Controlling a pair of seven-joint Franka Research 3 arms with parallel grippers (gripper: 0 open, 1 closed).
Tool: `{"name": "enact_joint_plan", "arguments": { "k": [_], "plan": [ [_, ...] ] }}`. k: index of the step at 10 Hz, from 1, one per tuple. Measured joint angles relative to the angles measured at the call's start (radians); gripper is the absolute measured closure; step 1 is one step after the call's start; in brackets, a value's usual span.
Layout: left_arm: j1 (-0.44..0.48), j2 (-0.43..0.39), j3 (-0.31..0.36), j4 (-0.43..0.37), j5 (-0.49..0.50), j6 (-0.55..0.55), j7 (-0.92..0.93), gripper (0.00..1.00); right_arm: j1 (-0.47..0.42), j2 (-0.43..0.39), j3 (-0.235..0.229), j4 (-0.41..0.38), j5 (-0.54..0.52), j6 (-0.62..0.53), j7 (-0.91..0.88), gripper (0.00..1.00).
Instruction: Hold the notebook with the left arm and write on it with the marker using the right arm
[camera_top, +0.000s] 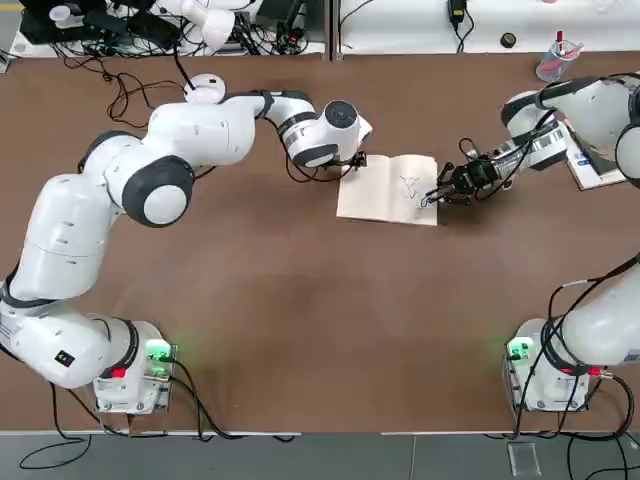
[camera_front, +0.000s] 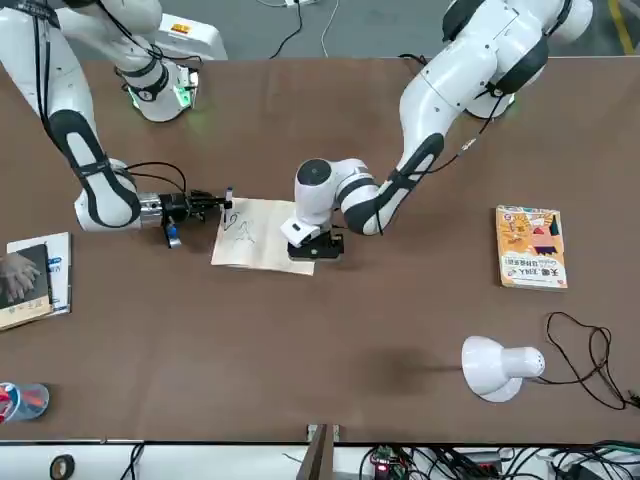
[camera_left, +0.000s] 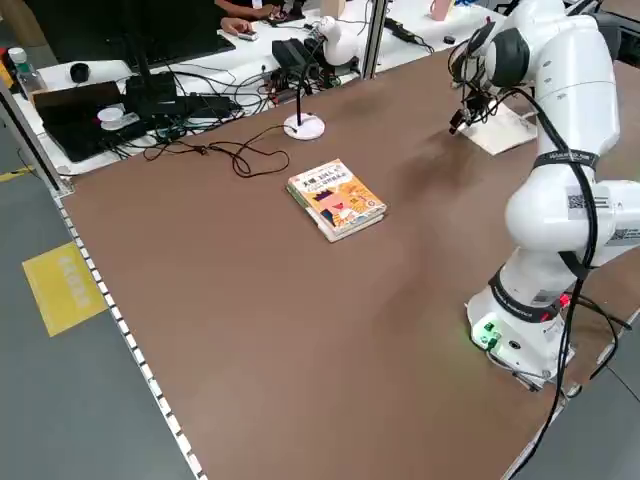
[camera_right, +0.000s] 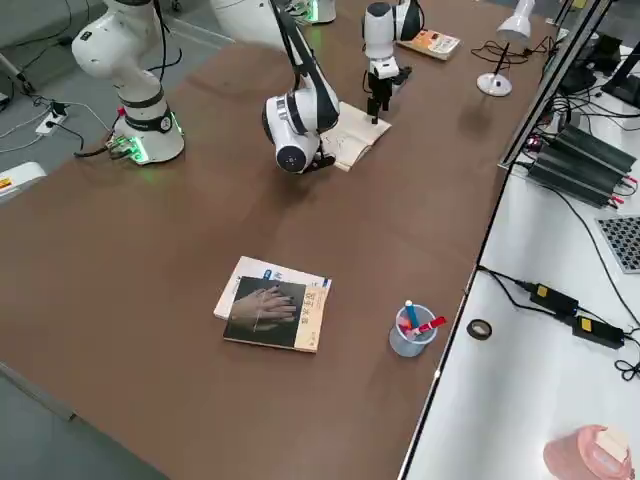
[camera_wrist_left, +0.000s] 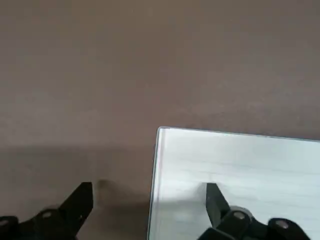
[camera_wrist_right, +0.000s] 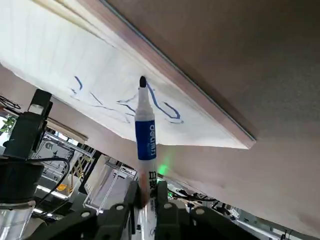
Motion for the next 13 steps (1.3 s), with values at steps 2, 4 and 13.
{"name": "enact_joint_plan", "arguments": {
  "k": [2, 4, 13],
  "plan": [
    [0.000, 0.000, 0.000, 0.000, 0.000, 0.000, 0.000, 0.00, 0.003, 0.000, 0.000, 0.000, 0.000, 0.000, 0.000, 0.82],
    [0.000, 0.000, 0.000, 0.000, 0.000, 0.000, 0.000, 0.00, 0.009, 0.000, 0.001, 0.000, 0.000, 0.001, -0.001, 0.82],
    [0.000, 0.000, 0.000, 0.000, 0.000, 0.000, 0.000, 0.00, 0.028, 0.001, 0.005, 0.000, 0.000, -0.006, -0.001, 0.82]
  ]
}}
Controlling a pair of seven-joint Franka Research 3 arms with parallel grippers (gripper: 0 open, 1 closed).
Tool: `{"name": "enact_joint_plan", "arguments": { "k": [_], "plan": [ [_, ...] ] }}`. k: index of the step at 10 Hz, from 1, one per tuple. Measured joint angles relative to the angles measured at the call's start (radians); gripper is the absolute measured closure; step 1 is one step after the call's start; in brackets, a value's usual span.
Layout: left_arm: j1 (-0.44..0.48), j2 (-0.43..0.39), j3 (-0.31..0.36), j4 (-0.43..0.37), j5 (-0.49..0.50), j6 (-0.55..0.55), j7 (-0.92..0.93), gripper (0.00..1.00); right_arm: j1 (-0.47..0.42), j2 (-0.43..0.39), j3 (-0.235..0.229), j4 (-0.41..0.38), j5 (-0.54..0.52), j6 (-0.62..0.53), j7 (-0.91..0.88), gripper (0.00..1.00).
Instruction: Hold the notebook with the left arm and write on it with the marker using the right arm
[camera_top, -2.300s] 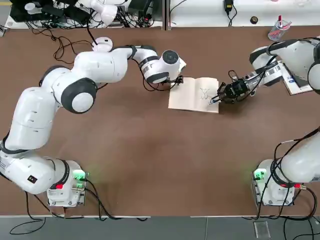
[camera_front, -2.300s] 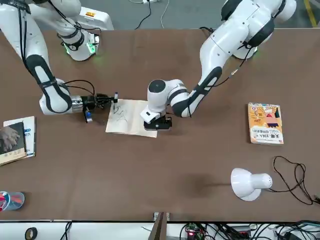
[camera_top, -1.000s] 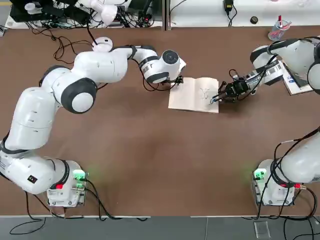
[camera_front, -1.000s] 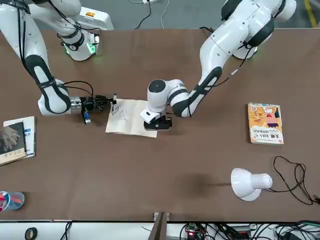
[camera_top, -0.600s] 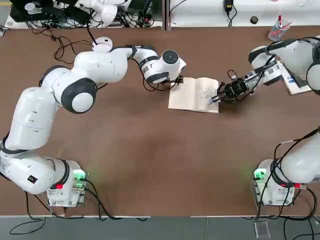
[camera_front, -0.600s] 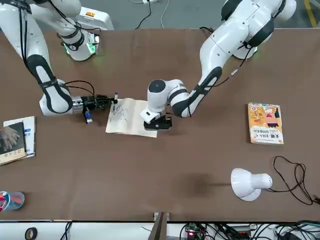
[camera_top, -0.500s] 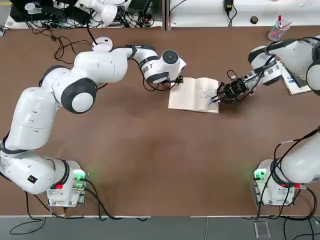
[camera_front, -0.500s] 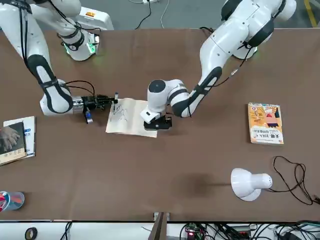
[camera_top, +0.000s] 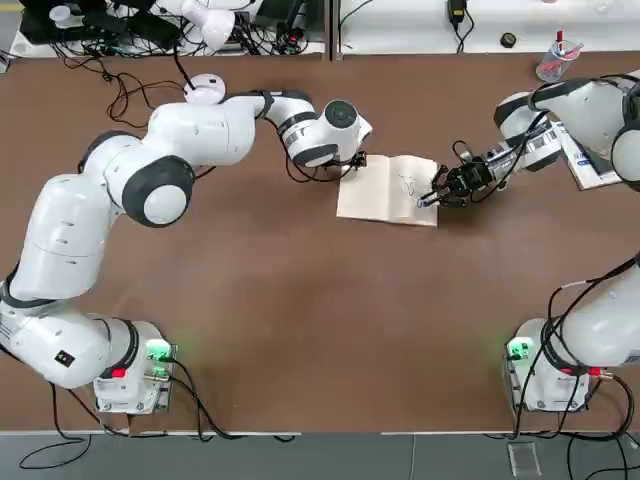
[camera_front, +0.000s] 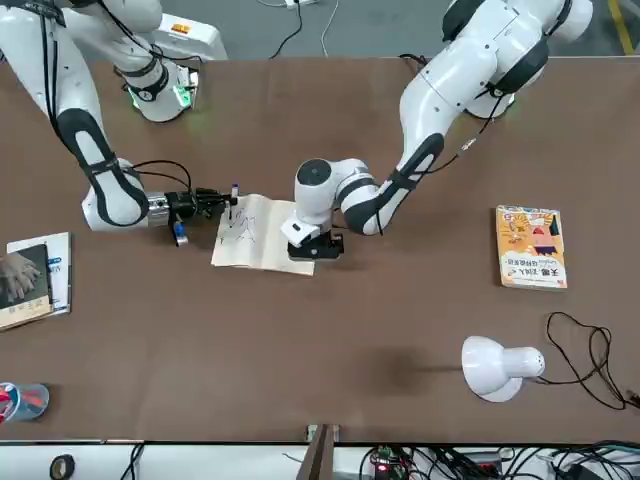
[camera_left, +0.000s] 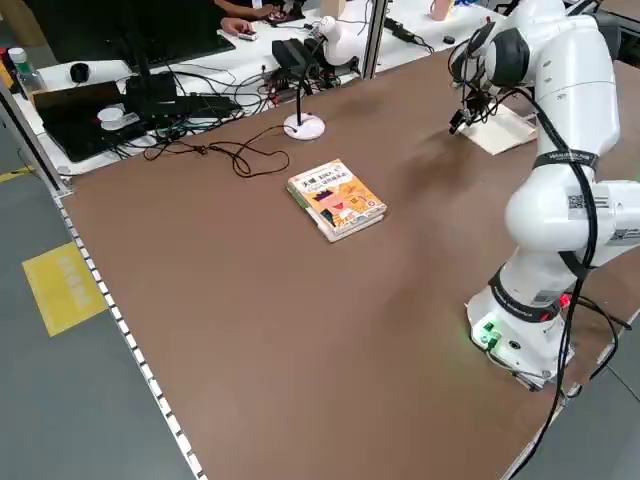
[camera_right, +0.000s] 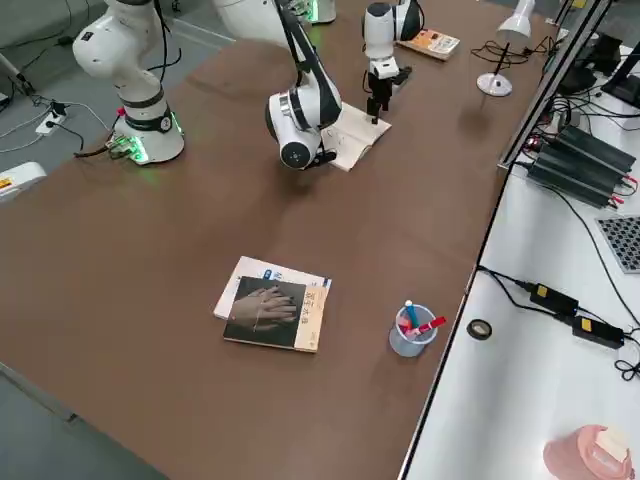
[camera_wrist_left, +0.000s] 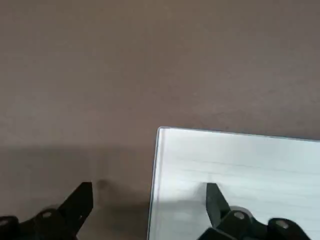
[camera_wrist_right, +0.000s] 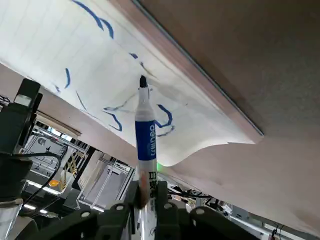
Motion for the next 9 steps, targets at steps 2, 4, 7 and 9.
{"name": "enact_joint_plan", "arguments": {
  "k": [2, 4, 7, 9],
  "plan": [
    [0.000, 0.000, 0.000, 0.000, 0.000, 0.000, 0.000, 0.00, 0.000, 0.001, 0.000, 0.000, 0.000, -0.003, 0.000, 0.82],
    [0.000, 0.000, 0.000, 0.000, 0.000, 0.000, 0.000, 0.00, 0.000, 0.002, -0.001, 0.000, 0.000, -0.010, 0.000, 0.82],
    [0.000, 0.000, 0.000, 0.000, 0.000, 0.000, 0.000, 0.00, -0.001, 0.003, -0.003, 0.000, 0.000, -0.015, 0.000, 0.82],
    [0.000, 0.000, 0.000, 0.000, 0.000, 0.000, 0.000, 0.00, -0.002, 0.003, -0.005, 0.000, 0.000, -0.019, 0.000, 0.82]
  ]
}}
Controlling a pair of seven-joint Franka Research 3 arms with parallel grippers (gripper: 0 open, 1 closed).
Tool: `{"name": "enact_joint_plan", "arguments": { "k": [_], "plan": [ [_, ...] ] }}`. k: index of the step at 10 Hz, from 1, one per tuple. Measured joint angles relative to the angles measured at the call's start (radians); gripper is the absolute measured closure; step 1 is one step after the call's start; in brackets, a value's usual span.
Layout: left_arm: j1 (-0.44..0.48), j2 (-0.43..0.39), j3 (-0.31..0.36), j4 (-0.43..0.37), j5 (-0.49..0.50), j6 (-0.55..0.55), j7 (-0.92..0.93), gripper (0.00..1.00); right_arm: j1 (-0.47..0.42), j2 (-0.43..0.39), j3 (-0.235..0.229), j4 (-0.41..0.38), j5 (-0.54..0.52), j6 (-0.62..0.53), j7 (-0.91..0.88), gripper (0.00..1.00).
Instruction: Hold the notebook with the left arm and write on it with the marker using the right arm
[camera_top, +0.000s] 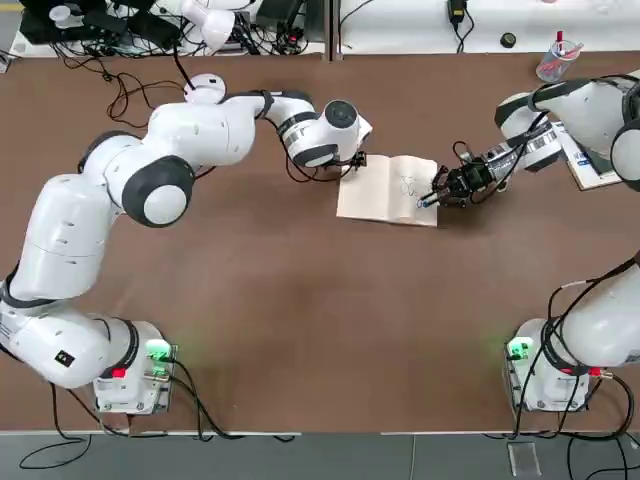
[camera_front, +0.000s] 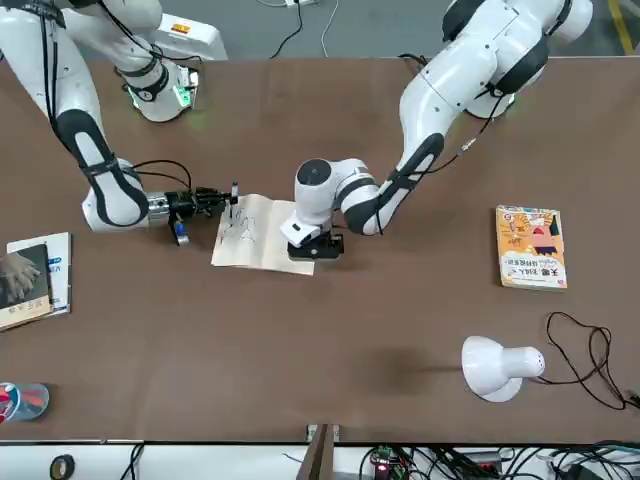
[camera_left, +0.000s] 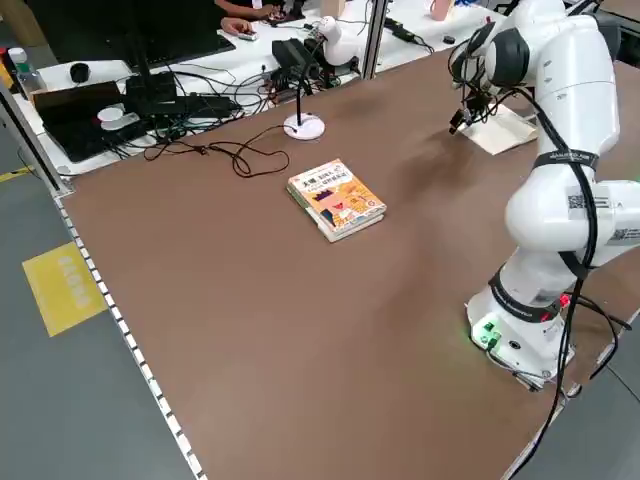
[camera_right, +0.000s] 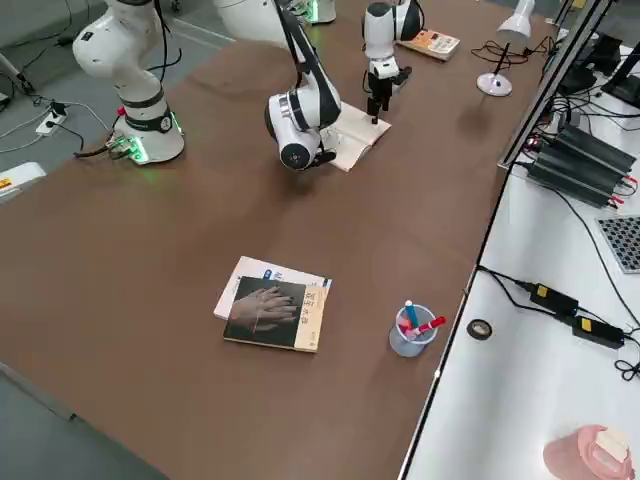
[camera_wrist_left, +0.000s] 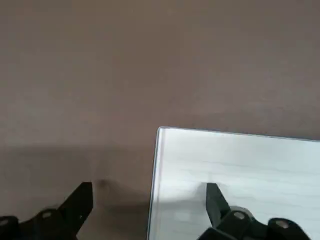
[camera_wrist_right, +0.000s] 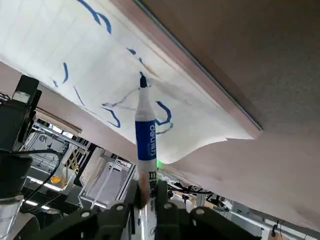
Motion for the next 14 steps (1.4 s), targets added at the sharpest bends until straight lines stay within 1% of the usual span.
{"name": "enact_joint_plan", "arguments": {
  "k": [14],
  "plan": [
    [0.000, 0.000, 0.000, 0.000, 0.000, 0.000, 0.000, 0.00, -0.001, 0.000, -0.010, 0.009, 0.000, -0.025, 0.000, 0.82]
  ]
}}
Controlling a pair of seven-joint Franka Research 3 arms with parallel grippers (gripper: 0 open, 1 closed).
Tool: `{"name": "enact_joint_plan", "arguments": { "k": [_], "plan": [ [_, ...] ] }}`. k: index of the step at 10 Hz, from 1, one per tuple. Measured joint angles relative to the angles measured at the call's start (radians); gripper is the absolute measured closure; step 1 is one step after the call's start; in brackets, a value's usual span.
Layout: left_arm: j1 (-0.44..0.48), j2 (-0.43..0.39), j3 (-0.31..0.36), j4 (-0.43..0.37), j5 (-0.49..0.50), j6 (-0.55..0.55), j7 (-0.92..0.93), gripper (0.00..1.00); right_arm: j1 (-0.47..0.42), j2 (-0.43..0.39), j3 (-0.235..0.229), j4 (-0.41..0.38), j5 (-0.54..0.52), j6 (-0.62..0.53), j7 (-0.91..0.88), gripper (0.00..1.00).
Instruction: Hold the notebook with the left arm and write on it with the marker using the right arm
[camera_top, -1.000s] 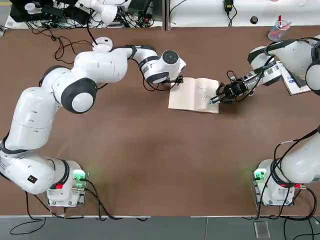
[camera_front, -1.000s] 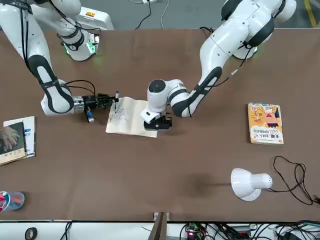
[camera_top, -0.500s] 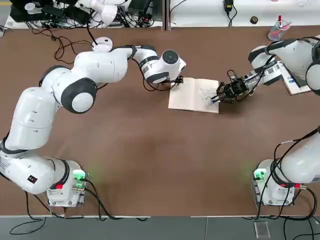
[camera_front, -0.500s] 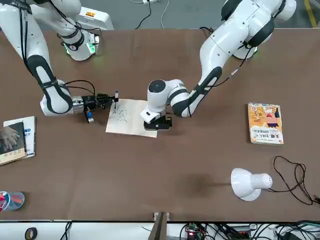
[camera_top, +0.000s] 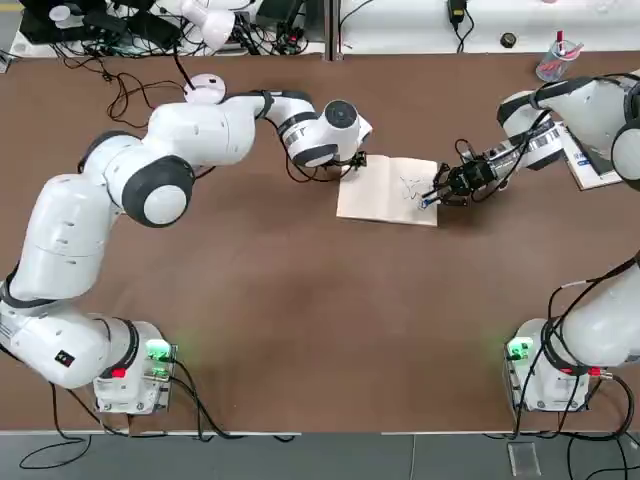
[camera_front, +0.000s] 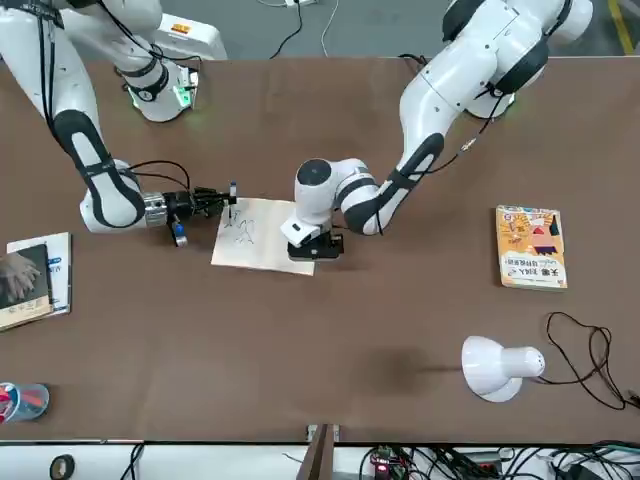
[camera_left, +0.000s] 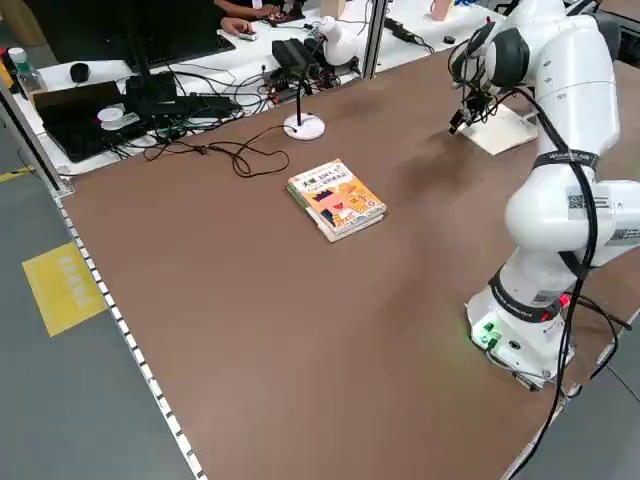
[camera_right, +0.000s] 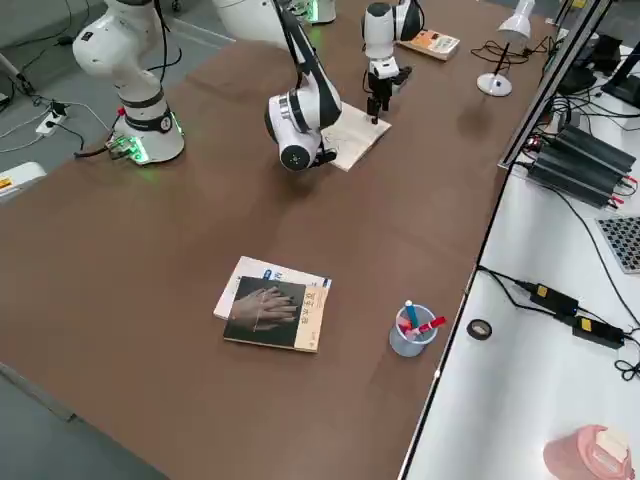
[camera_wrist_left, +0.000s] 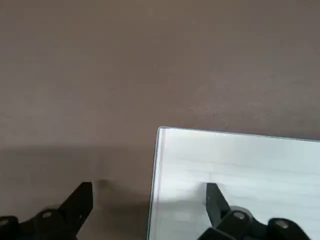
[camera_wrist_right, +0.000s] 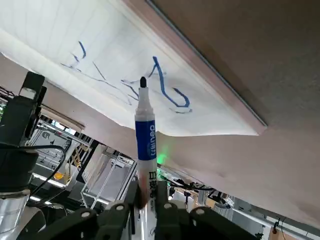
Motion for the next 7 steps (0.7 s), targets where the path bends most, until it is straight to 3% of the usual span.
{"name": "enact_joint_plan", "arguments": {
  "k": [7],
  "plan": [
    [0.000, 0.000, 0.000, 0.000, 0.000, 0.000, 0.000, 0.00, 0.000, 0.000, -0.036, 0.000, -0.029, -0.008, -0.019, 0.82]
  ]
}}
